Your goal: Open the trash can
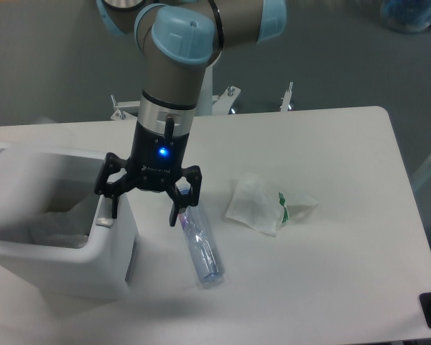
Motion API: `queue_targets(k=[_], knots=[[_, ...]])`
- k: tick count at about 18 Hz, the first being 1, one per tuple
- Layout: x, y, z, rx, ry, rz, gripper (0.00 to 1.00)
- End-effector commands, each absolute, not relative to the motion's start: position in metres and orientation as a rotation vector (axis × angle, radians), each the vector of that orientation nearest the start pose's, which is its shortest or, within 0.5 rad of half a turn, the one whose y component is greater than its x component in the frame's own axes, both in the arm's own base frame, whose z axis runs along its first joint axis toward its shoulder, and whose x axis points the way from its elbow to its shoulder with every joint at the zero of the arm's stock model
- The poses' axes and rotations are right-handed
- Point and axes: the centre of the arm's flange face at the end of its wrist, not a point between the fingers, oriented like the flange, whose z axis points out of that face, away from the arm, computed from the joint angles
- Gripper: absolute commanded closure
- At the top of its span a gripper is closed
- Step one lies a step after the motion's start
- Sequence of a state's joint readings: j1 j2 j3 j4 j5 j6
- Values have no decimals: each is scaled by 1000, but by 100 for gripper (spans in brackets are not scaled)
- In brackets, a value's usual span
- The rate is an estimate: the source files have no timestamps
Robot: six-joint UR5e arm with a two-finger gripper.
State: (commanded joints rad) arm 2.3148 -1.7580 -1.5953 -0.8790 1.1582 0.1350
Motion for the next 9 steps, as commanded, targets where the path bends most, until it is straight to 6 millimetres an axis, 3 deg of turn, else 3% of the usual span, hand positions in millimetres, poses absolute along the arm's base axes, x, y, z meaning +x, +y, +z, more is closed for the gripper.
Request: queue_targets(k=[2,6,9], knots=[[-275,553,467,-2445,-632,-209,0],[-279,545,510,-2382,-599,-156,0],[-293,528,528,-2357,-580,-89,0]])
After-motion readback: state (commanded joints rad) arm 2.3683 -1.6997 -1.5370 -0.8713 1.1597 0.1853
